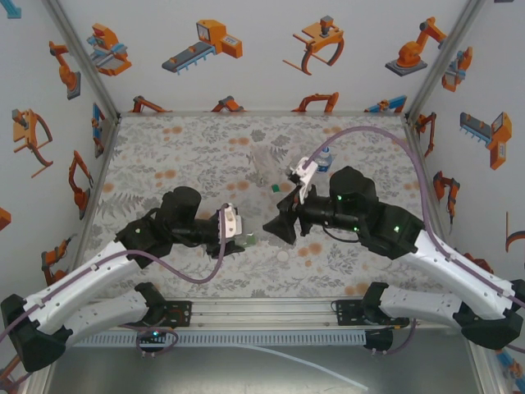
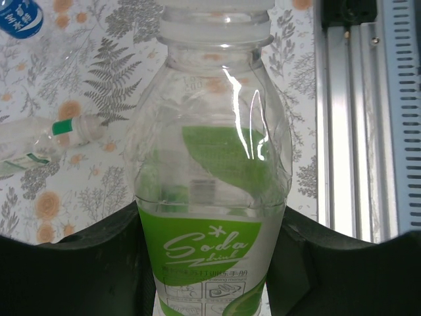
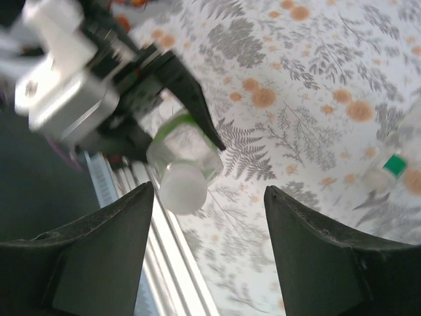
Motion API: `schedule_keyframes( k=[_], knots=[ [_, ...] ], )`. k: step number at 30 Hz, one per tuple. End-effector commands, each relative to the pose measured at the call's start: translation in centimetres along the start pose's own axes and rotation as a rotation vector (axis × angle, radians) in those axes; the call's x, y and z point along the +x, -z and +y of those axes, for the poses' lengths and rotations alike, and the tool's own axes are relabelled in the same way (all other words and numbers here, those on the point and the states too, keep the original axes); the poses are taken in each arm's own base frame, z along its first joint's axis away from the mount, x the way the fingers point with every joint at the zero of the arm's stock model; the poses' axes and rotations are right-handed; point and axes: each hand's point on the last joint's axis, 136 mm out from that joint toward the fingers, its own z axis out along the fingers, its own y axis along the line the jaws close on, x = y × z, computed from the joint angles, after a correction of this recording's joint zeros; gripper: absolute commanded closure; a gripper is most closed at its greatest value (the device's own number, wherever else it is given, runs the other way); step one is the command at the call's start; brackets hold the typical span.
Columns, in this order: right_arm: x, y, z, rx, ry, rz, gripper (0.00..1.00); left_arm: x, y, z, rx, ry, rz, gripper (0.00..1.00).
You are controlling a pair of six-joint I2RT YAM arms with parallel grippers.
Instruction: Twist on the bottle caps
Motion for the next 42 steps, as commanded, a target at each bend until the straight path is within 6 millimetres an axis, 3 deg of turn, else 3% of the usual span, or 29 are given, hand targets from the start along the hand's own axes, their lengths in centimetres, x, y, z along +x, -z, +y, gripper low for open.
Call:
schedule_keyframes(
  k=[1,5,15,27,30,33,40,42],
  knots=[
    [0.4,1.2,4.4,-0.252,0.401,-0.026,0.38,-1.8,0.8,-1.7,0.096,-0.003,-0.063,1.0],
    [0.5,1.4,6.0,-0.35,0.544,-0.071,0.38,-2.0,0.8,-2.1,0.122,0.001,-0.071,1.0],
    [1.5,-0.2,5.9,-0.39,0.574,-0.034,0.49,-2.4,0.8,-2.1,0.131,0.001,-0.078,1.0],
    [1.6,-0.3,5.9,-0.388,0.535,-0.035,0.79,-2.4,0.3,-1.8,0.138,0.009,-0.067,1.0],
    [1.4,-0.6,5.0,-0.327,0.42,-0.025,0.85,-2.4,0.1,-1.5,0.131,0.01,-0.061,1.0],
    [1.2,-1.0,3.3,-0.218,0.241,-0.029,0.99,-2.2,-0.2,-0.9,0.104,0.009,-0.052,1.0],
    [0.8,-1.9,-4.1,0.177,-0.51,-0.116,1.0,-1.8,-1.0,0.3,0.048,0.01,-0.049,1.0],
    [1.0,-1.9,-5.3,0.244,-0.708,-0.125,1.0,-1.8,-1.1,0.5,0.042,0.012,-0.047,1.0]
  ],
)
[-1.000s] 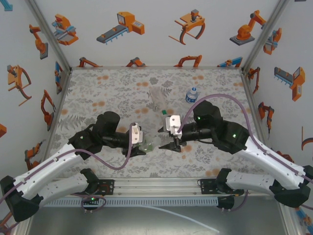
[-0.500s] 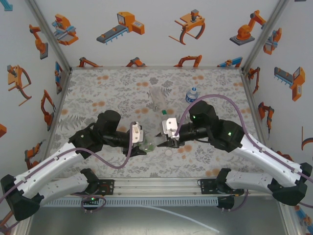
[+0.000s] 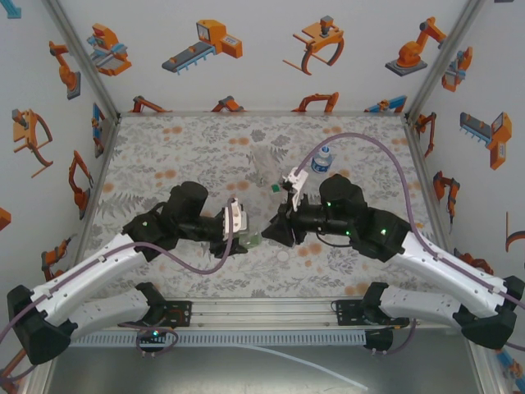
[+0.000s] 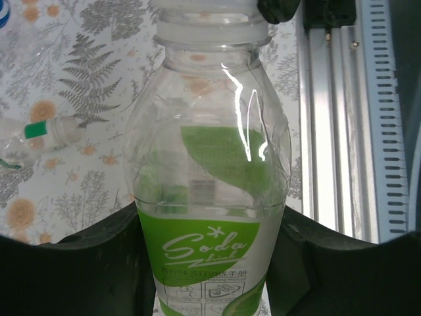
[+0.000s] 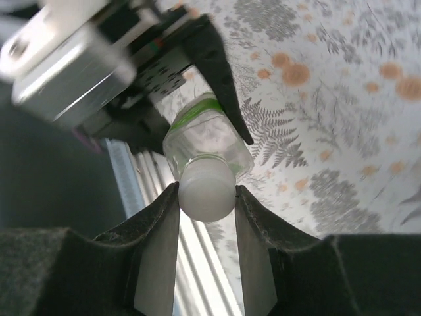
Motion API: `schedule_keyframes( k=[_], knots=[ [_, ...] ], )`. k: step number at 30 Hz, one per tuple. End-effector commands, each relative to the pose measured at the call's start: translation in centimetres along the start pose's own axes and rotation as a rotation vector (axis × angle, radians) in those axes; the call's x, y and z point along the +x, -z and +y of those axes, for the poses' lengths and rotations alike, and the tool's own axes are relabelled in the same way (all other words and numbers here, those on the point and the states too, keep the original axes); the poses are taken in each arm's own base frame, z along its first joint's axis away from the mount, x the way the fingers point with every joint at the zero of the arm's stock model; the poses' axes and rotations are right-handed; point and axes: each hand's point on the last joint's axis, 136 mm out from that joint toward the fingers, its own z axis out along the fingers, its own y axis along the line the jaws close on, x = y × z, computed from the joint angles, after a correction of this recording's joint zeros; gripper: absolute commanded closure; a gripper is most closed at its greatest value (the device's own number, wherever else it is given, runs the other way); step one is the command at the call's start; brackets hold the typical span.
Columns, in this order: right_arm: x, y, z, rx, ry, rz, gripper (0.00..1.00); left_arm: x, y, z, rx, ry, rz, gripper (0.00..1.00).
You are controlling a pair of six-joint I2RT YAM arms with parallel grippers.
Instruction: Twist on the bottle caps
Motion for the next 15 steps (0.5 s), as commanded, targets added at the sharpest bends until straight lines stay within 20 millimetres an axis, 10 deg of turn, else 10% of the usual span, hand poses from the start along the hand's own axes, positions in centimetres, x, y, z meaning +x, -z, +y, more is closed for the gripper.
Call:
schedule_keyframes(
  k=[1,10,15],
  knots=[
    [-3.1,0.1,-3.9,0.212,-0.51,-0.167,1.0,-1.9,0.0,0.2,0.0,-0.039,-0.069,1.0],
    [-2.1,-1.1,-5.8,0.323,-0.852,-0.157,0.99,-1.8,-0.3,0.4,-0.006,-0.036,-0.06,1.0],
    [-3.3,-0.2,-5.0,0.326,-0.588,-0.107,0.57,-1.9,-0.1,0.3,-0.006,-0.045,-0.063,1.0]
  ],
)
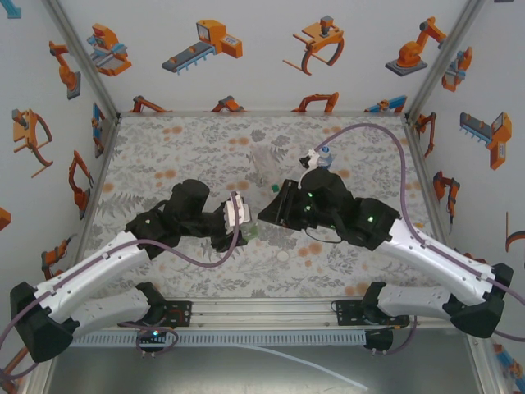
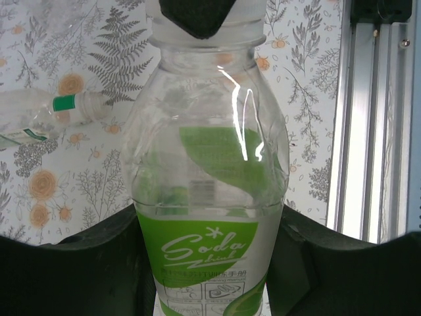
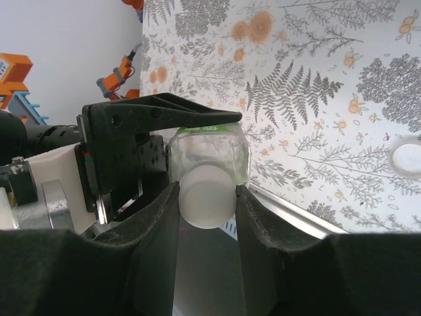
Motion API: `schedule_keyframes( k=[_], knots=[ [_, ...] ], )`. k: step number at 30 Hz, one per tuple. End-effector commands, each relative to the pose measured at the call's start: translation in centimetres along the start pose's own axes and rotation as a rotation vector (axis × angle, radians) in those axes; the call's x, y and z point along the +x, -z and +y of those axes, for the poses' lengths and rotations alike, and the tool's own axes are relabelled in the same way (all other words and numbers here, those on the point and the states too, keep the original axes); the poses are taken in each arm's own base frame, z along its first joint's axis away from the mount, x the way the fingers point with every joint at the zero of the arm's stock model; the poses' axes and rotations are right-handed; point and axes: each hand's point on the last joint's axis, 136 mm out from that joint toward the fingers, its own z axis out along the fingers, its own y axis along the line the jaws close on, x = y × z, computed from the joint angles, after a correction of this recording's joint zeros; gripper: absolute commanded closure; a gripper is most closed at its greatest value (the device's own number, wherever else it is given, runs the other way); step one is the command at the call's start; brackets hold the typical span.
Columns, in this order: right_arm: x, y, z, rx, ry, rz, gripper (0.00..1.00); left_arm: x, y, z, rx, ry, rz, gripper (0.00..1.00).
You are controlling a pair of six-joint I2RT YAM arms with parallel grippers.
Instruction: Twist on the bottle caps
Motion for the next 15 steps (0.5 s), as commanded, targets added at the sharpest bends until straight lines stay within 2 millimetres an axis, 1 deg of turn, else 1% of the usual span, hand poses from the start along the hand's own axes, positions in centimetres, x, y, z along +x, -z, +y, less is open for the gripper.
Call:
schedule_keyframes(
  k=[1,2,4,7,9,11,14,15],
  knots=[
    [-2.9,1.5,2.7,-0.055,0.183,-0.109,0.53,-2.6,0.6,-1.9,0.088,-0.073,-0.105,1.0],
    [-3.0,2.1,3.3,-0.08,0.264,-0.115,0.52,-2.6,0.7,-1.9,0.088,-0.074,-0.106,1.0],
    [-2.8,3.1,4.4,-0.133,0.44,-0.12,0.45,-2.6,0.8,-2.1,0.093,-0.075,-0.111,1.0],
    [-2.1,4.7,5.9,-0.213,0.733,-0.137,0.45,-2.8,1.0,-2.8,0.129,-0.081,-0.127,1.0],
    [-0.7,5.8,7.1,-0.308,0.931,-0.121,0.46,-2.9,1.2,-3.6,0.172,-0.09,-0.136,1.0],
    [1.3,6.7,7.8,-0.417,1.131,-0.089,0.47,-3.0,1.4,-4.1,0.2,-0.093,-0.142,1.0],
    [3.4,7.6,8.0,-0.528,1.321,-0.063,0.45,-3.4,1.7,-4.4,0.215,-0.1,-0.157,1.0],
    [4.0,7.7,7.9,-0.554,1.357,-0.053,0.45,-3.5,1.8,-4.5,0.216,-0.102,-0.16,1.0]
  ],
)
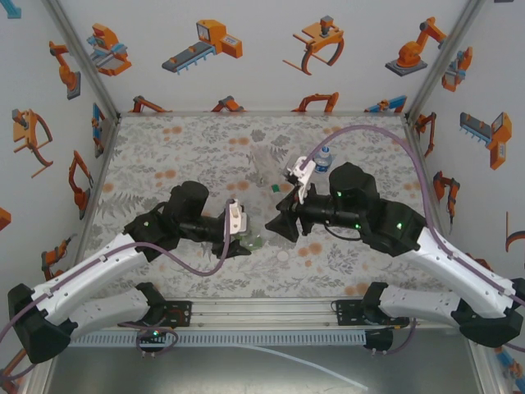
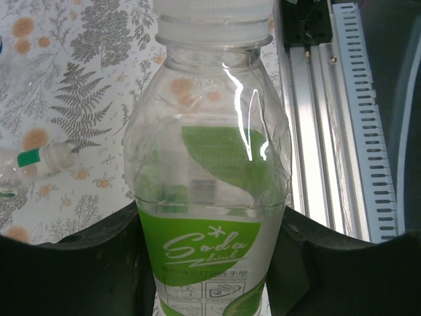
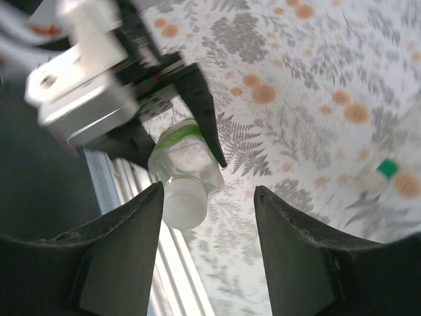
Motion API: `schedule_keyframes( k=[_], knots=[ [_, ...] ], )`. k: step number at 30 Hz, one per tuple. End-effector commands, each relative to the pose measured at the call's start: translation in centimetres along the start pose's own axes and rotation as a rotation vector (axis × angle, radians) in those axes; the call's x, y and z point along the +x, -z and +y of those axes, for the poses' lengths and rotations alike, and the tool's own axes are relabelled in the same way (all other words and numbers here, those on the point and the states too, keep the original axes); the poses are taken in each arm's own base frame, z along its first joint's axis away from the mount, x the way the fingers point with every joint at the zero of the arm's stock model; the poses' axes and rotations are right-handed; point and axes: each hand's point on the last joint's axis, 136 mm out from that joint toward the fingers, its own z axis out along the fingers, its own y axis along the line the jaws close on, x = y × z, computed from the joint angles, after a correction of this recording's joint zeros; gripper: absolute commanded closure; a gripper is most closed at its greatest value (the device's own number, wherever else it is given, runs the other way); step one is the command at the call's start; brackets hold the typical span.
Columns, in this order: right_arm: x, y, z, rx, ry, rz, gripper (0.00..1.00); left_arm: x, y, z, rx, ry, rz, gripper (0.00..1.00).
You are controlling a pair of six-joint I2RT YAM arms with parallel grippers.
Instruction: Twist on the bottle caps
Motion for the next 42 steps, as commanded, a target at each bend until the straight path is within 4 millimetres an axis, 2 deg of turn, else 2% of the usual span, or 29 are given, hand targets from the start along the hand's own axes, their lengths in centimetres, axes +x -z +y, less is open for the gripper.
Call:
schedule_keyframes(
  k=[1,4,7,13,20,24,27,29,33,35,37,42],
  knots=[
    [-0.3,0.9,3.6,-0.197,0.359,-0.047,0.45,-1.9,0.8,-1.2,0.052,-0.052,-0.06,1.0],
    [0.4,1.0,5.0,-0.291,0.427,-0.06,0.47,-1.9,0.8,-1.2,0.053,-0.051,-0.061,1.0],
    [1.0,0.7,5.6,-0.335,0.437,-0.06,0.51,-1.8,0.8,-1.2,0.053,-0.046,-0.058,1.0],
    [2.0,-0.1,5.2,-0.327,0.428,-0.029,0.57,-1.9,0.9,-1.3,0.051,-0.046,-0.061,1.0],
    [2.6,-0.6,4.9,-0.321,0.418,-0.005,0.57,-1.8,1.0,-1.4,0.047,-0.043,-0.062,1.0],
    [2.7,-0.7,4.7,-0.306,0.419,-0.003,0.61,-2.0,1.1,-1.3,0.042,-0.043,-0.065,1.0],
    [3.0,-1.1,4.1,-0.277,0.4,0.016,0.8,-2.0,1.1,-1.3,0.042,-0.045,-0.064,1.0],
    [2.9,-1.4,3.3,-0.227,0.353,0.027,0.84,-1.9,1.1,-1.3,0.039,-0.044,-0.061,1.0],
    [1.7,-2.2,0.5,-0.064,0.108,0.0,1.0,-1.5,1.0,-0.5,-0.006,-0.036,-0.042,1.0],
    [1.5,-2.6,-1.6,0.053,-0.097,-0.023,1.0,-1.3,0.9,0.2,-0.042,-0.033,-0.029,1.0],
    [2.1,-2.9,-3.4,0.151,-0.319,-0.027,1.0,-1.0,0.9,0.8,-0.081,-0.032,-0.022,1.0],
    [4.0,-3.3,-6.0,0.321,-0.793,-0.002,1.0,-0.7,0.6,2.3,-0.152,-0.029,-0.005,1.0]
  ],
)
